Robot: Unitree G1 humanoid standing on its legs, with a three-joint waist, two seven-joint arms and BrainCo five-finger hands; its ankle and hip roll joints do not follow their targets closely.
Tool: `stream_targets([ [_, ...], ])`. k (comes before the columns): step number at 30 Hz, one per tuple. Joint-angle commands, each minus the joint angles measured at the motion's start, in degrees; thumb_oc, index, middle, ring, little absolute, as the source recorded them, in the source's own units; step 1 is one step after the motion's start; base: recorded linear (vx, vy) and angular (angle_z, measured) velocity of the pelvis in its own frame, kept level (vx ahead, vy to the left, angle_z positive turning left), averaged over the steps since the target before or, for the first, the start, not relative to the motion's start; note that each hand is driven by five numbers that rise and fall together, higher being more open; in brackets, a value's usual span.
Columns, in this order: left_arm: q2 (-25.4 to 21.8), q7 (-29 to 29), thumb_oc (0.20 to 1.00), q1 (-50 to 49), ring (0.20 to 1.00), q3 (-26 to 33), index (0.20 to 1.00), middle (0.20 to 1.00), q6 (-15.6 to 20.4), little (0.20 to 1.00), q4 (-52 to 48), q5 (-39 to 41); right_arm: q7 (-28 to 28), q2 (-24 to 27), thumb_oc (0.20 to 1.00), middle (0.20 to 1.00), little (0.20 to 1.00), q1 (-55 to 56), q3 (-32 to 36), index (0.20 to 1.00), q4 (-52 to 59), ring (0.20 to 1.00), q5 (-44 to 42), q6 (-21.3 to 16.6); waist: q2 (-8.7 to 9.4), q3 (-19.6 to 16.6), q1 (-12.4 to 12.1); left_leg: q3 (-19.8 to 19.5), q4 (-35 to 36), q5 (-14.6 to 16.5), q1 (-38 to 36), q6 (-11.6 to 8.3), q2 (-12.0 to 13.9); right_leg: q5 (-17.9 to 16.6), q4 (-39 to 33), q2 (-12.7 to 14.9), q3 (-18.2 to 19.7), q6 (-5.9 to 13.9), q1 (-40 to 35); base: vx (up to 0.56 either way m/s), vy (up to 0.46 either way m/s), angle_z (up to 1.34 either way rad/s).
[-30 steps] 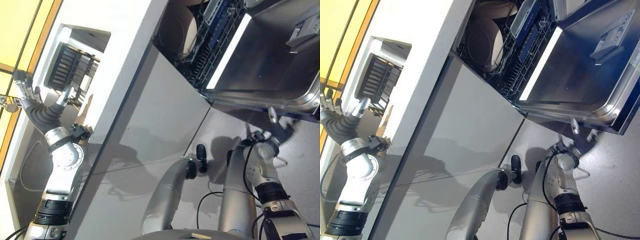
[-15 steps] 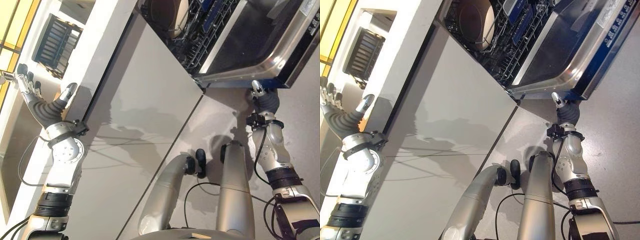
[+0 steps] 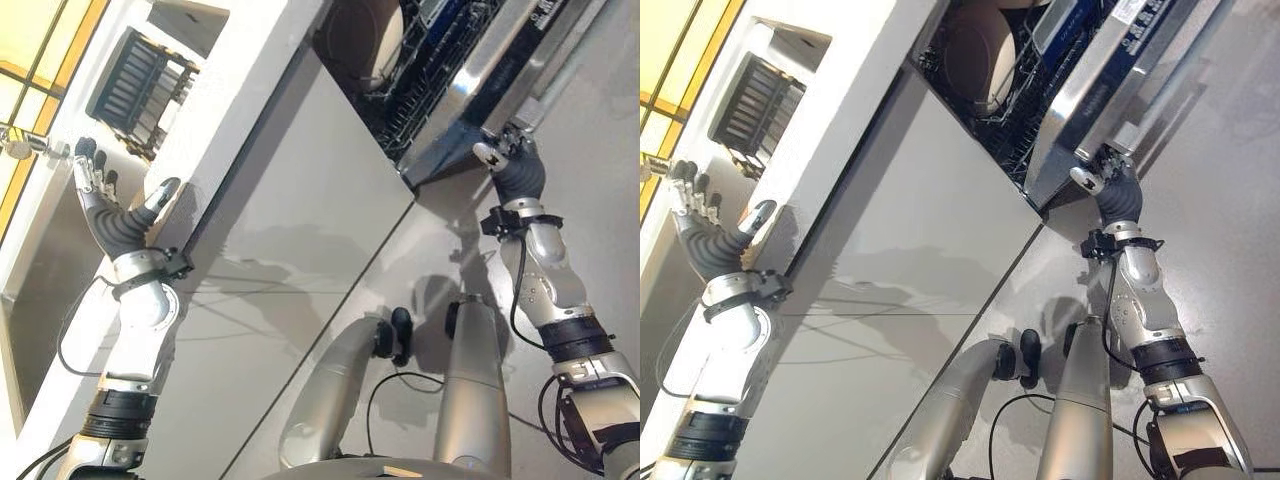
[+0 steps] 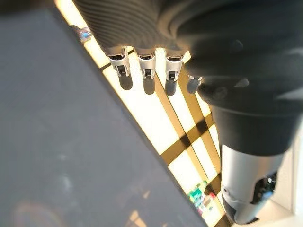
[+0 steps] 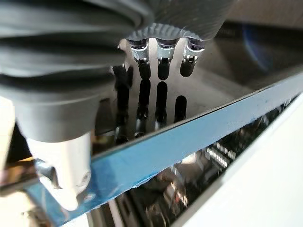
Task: Pick up plates and place into dishwasher.
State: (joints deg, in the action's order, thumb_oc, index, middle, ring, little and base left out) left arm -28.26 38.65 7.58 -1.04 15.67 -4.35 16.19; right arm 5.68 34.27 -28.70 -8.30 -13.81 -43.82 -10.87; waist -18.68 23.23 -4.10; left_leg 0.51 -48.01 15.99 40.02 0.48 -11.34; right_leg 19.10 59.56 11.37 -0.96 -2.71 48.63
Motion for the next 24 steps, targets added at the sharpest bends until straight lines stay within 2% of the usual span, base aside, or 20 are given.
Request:
stream_targets([
  [1,-1.46,-0.74,1.0,-4.04,1.0,1.02,1.0,1.0,-1.65,1.0,2.84,2.96,-5.41,1.12,1.0,1.0,1.0,-17.94,2.13,1.0,14.46,1.0,4.02,-6.11,1.58,5.02,-1.49,0.35,5.12,-5.45,-4.28,2.34,-1.54,0.13,-2.81,0.79,1.76,-0.21,-8.5,0.13,0.068,0.3],
  [8,-2.33,-5.43,1.0,-5.75,1.0,1.98,1.0,1.0,-0.53,1.0,2.76,2.38,-4.84,-1.84,1.0,1.0,1.0,-14.48,1.29,1.0,13.82,1.0,4.18,-4.98,6.14,0.98,-6.42,-4.57,11.85,-6.74,-11.86,2.29,-2.38,-1.82,-10.96,3.42,-3.99,0.32,-20.64,0.13,-0.026,0.43],
  [10,-3.0,-7.31,1.0,-6.12,1.0,2.43,1.0,1.0,-0.7,1.0,2.72,2.4,-4.22,-3.5,1.0,1.0,1.0,-12.29,1.1,1.0,13.68,1.0,4.87,-5.19,8.04,-0.38,-7.83,-6.62,14.59,-7.54,-14.32,2.28,-2.03,-3.16,-14.9,3.9,-6.12,0.94,-24.93,0.1,-0.148,0.54],
  [11,-3.48,-8.29,1.0,-6.15,1.0,2.68,1.0,1.0,-0.99,1.0,2.42,2.02,-4.36,-4.19,1.0,1.0,1.0,-11.58,0.92,1.0,13.49,1.0,5.03,-5.25,8.85,-0.95,-8.72,-7.57,16.49,-9.55,-15.11,2.3,-1.62,-5.39,-17.24,4.18,-7.73,0.96,-26.58,0.04,-0.156,0.66],
  [16,-4.79,-12.01,1.0,-6.29,1.0,3.71,1.0,1.0,-1.93,1.0,1.3,0.66,-2.91,-7.57,1.0,1.0,1.0,-7.86,-0.6,1.0,13.35,1.0,5.93,-7.03,12.84,-4.23,-11.47,-11.81,22.32,-11.08,-20.34,2.07,0.41,-7.58,-25.9,2.47,-12.0,1.69,-35.49,0.11,-0.195,0.29],
  [17,-4.82,-12.34,1.0,-6.33,1.0,3.8,1.0,1.0,-2.13,1.0,1.24,0.51,-2.79,-7.82,1.0,1.0,1.0,-7.48,-0.68,1.0,13.35,1.0,6.01,-7.15,12.98,-4.42,-11.49,-12.16,22.73,-11.19,-20.85,2.06,0.57,-7.75,-26.6,2.25,-12.31,1.71,-36.22,0.12,-0.178,0.17],
  [21,-4.85,-16.15,1.0,-6.61,1.0,4.54,1.0,1.0,-4.05,1.0,1.27,-1.13,0.01,-10.88,1.0,1.0,1.0,-2.13,-1.41,1.0,14.06,1.0,7.44,-7.52,15.41,-7.57,-11.98,-13.91,26.14,-11.71,-24.99,1.93,2.37,-9.36,-32.55,0.48,-13.42,2.31,-41.81,0.11,-0.179,0.17],
  [24,-4.6,-17.57,1.0,-7.27,1.0,4.84,1.0,1.0,-4.83,1.0,1.2,-1.71,2.53,-12.05,1.0,1.0,1.0,2.58,-1.5,1.0,14.34,1.0,8.63,-5.45,16.34,-9.19,-11.2,-14.41,29.14,-12.39,-28.04,1.89,3.69,-10.42,-36.44,-0.44,-12.76,2.73,-44.45,0.03,-0.116,0.09],
])
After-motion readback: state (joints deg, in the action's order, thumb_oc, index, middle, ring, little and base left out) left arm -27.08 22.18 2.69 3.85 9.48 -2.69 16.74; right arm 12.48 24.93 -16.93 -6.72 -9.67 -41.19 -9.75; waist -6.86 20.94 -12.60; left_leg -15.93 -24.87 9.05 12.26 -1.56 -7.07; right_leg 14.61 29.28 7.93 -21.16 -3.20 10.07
